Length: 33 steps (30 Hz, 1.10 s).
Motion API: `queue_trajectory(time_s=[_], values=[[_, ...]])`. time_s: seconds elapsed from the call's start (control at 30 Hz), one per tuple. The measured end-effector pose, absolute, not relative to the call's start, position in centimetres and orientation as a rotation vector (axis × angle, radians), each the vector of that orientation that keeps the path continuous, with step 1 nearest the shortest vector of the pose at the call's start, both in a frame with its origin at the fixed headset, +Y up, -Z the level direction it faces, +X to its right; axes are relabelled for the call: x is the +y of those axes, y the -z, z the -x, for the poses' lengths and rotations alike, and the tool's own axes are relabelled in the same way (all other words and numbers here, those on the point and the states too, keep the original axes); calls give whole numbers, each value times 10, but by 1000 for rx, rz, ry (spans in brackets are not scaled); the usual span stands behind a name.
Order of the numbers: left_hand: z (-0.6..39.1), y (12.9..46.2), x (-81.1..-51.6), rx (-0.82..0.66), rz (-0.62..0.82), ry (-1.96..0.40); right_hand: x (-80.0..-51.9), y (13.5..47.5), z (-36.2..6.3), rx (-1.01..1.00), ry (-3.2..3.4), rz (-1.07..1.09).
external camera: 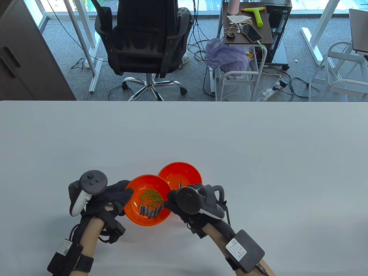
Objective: Pick sunflower seeds with tweezers into bowl
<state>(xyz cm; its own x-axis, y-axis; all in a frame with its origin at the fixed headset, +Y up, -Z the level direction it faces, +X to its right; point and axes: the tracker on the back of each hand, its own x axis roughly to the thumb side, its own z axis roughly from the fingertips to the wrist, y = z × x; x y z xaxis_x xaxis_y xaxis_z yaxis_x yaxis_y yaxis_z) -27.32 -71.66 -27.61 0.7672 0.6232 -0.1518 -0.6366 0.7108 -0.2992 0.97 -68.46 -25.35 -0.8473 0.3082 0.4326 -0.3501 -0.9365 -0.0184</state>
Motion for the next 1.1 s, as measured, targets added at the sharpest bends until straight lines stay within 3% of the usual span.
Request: queue_trajectory(time_s=[0.7, 1.1], values=[[267, 273, -719, 58, 350, -744, -687, 245, 6, -1, -2769, -470], [266, 272, -719, 73, 346, -750, -685, 234, 18, -102, -2831, -531]])
